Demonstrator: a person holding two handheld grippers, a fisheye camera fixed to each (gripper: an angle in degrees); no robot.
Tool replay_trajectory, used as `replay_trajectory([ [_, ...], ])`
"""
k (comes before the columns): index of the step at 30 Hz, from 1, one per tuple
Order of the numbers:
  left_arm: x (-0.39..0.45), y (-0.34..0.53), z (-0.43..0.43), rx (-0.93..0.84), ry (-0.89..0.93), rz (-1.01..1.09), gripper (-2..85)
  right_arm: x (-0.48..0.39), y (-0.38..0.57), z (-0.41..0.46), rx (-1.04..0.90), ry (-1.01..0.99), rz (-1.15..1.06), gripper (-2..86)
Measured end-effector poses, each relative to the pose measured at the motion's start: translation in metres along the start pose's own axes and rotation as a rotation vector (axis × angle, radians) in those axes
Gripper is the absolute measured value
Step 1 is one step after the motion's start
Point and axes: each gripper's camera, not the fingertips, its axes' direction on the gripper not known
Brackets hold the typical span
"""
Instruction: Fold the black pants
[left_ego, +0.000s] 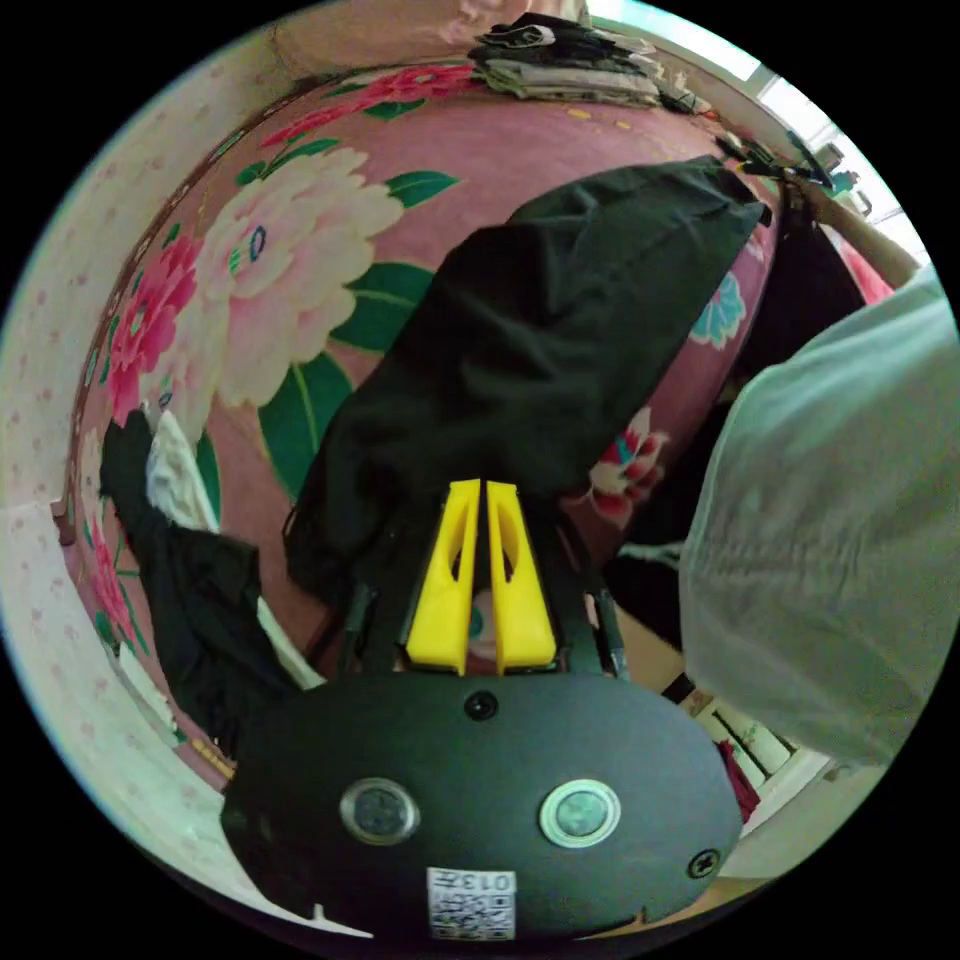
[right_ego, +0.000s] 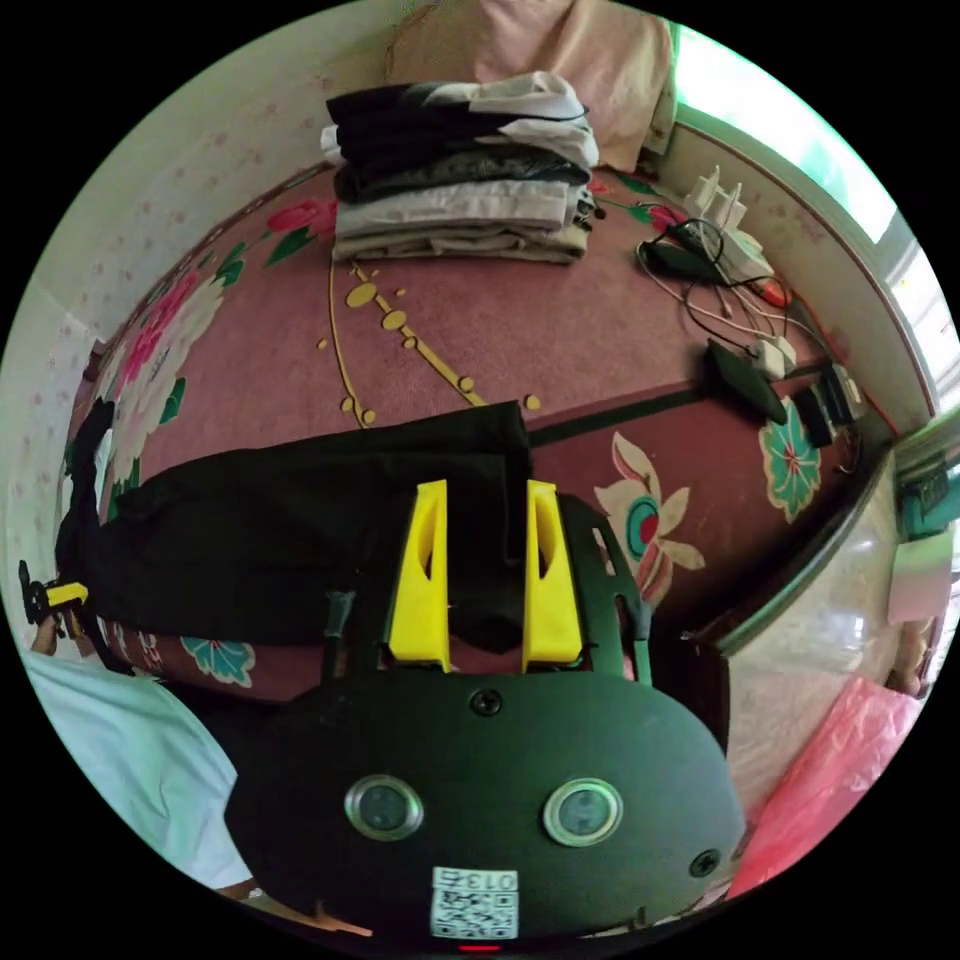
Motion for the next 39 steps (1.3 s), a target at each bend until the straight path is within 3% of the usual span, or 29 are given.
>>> replay_trajectory([
  [5, 0.039, -0.082, 0.034, 0.032, 0.073, 0.188, -0.1, -0.012, -0.022, 0.012, -0.079, -0.008, -0.020, 2.4],
  [10, 0.068, -0.115, 0.056, 0.003, 0.085, 0.264, -0.1, -0.035, -0.004, -0.071, 0.340, 0.005, -0.177, 2.5],
  [11, 0.070, -0.117, 0.058, -0.009, 0.087, 0.263, -0.1, -0.034, -0.004, -0.072, 0.347, 0.012, -0.166, 2.9],
  [15, 0.085, -0.128, 0.063, -0.032, 0.105, 0.285, 0.7, -0.008, -0.013, -0.023, 0.069, 0.001, -0.013, 6.3],
  [19, 0.121, -0.147, 0.040, 0.073, 0.103, 0.396, 4.3, 0.004, 0.023, -0.048, 0.206, 0.042, 0.154, 9.2],
  [25, 0.211, -0.187, 0.054, 0.097, 0.052, 0.681, 8.0, -0.041, 0.045, -0.004, 0.061, 0.057, 0.044, 6.7],
  [29, 0.226, -0.206, 0.071, 0.022, 0.016, 0.672, 4.0, -0.067, 0.034, 0.055, -0.180, 0.200, -0.037, 2.2],
  [33, 0.242, -0.205, 0.058, 0.029, -0.010, 0.699, 3.1, -0.072, 0.033, 0.038, -0.080, 0.240, 0.011, 2.1],
  [36, 0.242, -0.206, 0.071, -0.036, 0.088, 0.642, 4.7, -0.080, 0.037, 0.068, -0.182, 0.217, -0.034, 4.5],
  [39, 0.232, -0.192, 0.055, 0.007, 0.078, 0.581, 5.3, -0.086, 0.041, 0.049, -0.106, 0.233, 0.049, 7.3],
])
